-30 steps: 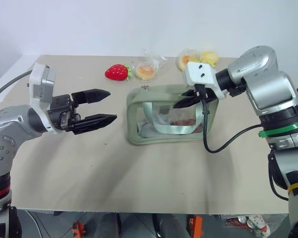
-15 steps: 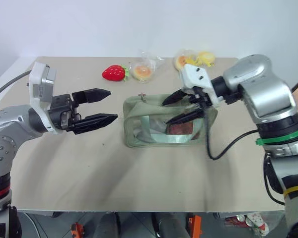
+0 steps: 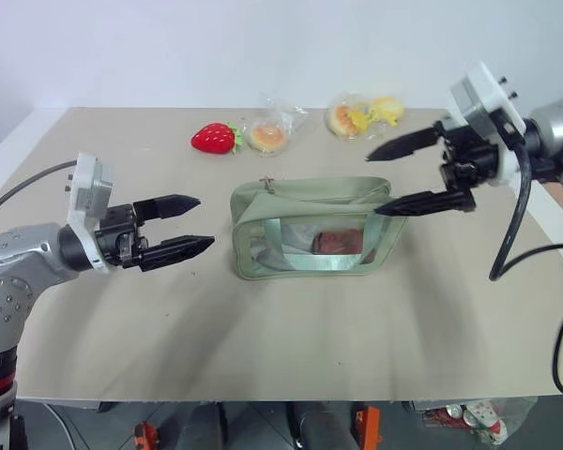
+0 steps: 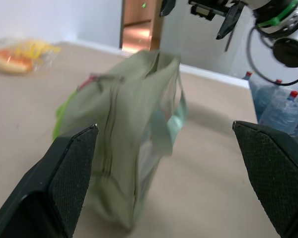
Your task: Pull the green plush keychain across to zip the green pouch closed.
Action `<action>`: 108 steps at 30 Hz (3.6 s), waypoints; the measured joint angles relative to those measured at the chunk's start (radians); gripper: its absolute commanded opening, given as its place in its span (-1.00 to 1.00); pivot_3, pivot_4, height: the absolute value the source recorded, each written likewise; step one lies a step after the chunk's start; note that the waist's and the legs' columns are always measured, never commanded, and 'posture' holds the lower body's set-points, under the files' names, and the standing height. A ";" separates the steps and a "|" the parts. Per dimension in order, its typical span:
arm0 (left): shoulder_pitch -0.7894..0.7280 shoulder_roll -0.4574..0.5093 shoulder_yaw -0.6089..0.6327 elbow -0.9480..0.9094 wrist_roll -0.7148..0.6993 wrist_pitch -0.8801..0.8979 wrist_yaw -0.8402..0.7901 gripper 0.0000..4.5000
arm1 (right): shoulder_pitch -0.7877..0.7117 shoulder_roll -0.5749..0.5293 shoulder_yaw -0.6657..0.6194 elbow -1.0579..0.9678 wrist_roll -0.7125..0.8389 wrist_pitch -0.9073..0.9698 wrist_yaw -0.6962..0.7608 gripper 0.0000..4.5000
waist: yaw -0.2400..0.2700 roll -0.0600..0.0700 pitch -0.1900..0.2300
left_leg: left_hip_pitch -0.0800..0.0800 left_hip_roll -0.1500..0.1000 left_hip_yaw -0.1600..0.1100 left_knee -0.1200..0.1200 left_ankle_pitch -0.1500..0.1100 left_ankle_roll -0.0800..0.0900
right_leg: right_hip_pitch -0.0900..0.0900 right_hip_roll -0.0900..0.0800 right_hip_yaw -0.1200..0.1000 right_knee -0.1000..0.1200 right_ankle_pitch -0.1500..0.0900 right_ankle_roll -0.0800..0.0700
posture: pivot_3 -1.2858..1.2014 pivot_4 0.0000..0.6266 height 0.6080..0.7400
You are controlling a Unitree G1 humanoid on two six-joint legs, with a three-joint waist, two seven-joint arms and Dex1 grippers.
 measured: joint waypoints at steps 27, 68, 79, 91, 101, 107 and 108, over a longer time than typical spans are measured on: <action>-0.027 -0.033 -0.013 0.067 0.048 -0.017 0.002 1.00 | 0.269 0.065 -0.125 0.121 -0.076 -0.026 -0.213 -0.31 | -0.002 0.000 0.000 | 0.002 0.000 0.002 0.000 0.000 0.000 | 0.001 0.001 0.003 0.000 0.003 0.005 | 0.03 -0.52 1.00; -0.533 -0.226 -0.320 0.826 0.526 -0.232 -0.212 1.00 | 0.340 0.072 -0.159 -0.002 -0.056 0.024 -0.230 -0.95 | -0.009 0.000 0.000 | 0.003 -0.001 0.000 -0.002 0.001 0.001 | 0.002 0.002 0.003 0.000 0.005 0.007 | 0.03 -0.52 1.00; -0.452 -0.197 -0.338 0.617 0.469 -0.170 -0.359 1.00 | 0.342 0.072 -0.159 -0.013 -0.054 0.030 -0.232 -0.95 | -0.009 0.000 0.000 | 0.003 -0.001 0.000 -0.002 0.001 0.001 | 0.002 0.002 0.003 0.000 0.004 0.007 | 0.03 -0.52 1.00; -0.454 -0.245 -0.343 0.629 0.508 -0.223 -0.298 -0.60 | 0.342 0.073 -0.159 -0.011 -0.053 0.030 -0.234 -1.00 | -0.009 0.000 0.000 | 0.003 -0.001 0.000 -0.001 0.001 0.001 | 0.002 0.002 0.003 0.000 0.005 0.007 | 0.03 -0.52 1.00; -0.462 -0.250 -0.337 0.652 0.526 -0.267 -0.230 -0.99 | 0.342 0.078 -0.159 -0.009 -0.053 0.030 -0.234 -1.00 | -0.009 0.000 0.000 | 0.003 -0.001 0.000 -0.001 0.001 0.001 | 0.002 0.002 0.003 0.000 0.005 0.007 | 0.03 -0.52 1.00; -0.475 -0.256 -0.332 0.675 0.529 -0.287 -0.200 -0.99 | 0.341 0.083 -0.159 0.001 -0.053 0.029 -0.234 -1.00 | -0.009 0.000 0.000 | 0.003 -0.001 0.000 -0.001 0.001 0.001 | 0.002 0.002 0.003 0.000 0.005 0.007 | 0.03 -0.52 1.00; -0.480 -0.262 -0.327 0.684 0.534 -0.295 -0.188 -0.99 | 0.341 0.083 -0.159 0.002 -0.053 0.028 -0.234 -1.00 | -0.009 0.000 0.000 | 0.003 -0.001 0.000 -0.001 0.001 0.001 | 0.002 0.002 0.003 0.000 0.005 0.007 | 0.03 -0.52 1.00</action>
